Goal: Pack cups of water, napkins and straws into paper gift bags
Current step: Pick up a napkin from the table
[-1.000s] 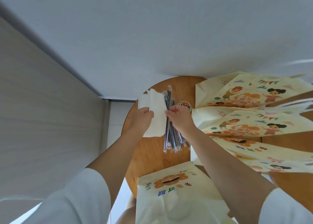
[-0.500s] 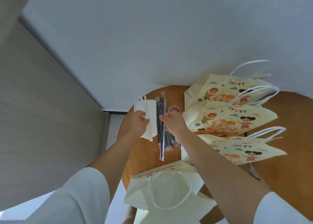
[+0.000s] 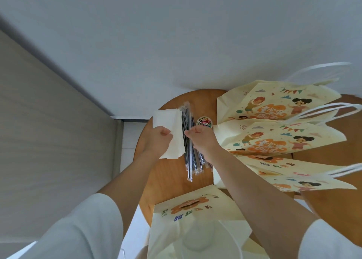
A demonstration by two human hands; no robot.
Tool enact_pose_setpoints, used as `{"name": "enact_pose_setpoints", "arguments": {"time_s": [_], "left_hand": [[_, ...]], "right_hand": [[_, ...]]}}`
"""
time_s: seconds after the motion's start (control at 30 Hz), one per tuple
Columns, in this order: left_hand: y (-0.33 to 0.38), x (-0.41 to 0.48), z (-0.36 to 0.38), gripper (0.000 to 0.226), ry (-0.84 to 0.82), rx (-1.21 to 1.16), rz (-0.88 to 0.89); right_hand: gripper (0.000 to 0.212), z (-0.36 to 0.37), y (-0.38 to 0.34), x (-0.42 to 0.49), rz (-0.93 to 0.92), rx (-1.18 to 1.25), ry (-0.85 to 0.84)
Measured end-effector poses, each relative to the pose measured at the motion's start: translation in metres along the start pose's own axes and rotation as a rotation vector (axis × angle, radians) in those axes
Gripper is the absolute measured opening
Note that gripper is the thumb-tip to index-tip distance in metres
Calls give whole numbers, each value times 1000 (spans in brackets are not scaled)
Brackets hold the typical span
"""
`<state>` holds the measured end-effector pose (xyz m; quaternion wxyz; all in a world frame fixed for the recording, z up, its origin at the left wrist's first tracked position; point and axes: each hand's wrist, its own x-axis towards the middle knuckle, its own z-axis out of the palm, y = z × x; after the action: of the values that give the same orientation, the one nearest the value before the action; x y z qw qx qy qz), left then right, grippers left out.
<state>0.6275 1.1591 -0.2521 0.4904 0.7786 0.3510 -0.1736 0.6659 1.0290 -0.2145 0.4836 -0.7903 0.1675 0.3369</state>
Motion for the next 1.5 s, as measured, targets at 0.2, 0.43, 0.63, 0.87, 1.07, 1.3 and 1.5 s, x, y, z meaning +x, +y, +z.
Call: {"name": "enact_pose_setpoints", "arguments": {"time_s": [0.2,0.43,0.63,0.87,1.07,1.3,1.5], "left_hand": [[32,-57,-8,19,-85,-165,98],[39,-143,-26,16,-92,-224,327],[54,-228,-44,13,-75,-223,520],[53,-299,-43,16,45,-201,598],[12,-316,-31,24,267,-155,522],[-43,-320,-10,25,270,390,486],[-59,-310,-3,76,90,883,382]], "right_hand": [[26,-12,-9,-31,-47,151,-10],[25,-31,-12,-112,-238,224,-85],[66,-71,-14,-193,-461,220,-109],[11,-100,-7,-267,-674,133,-89],[76,-121,15,-291,-759,58,142],[17,-145,48,-312,-882,25,349],[5,-132,60,-313,-867,266,536]]}}
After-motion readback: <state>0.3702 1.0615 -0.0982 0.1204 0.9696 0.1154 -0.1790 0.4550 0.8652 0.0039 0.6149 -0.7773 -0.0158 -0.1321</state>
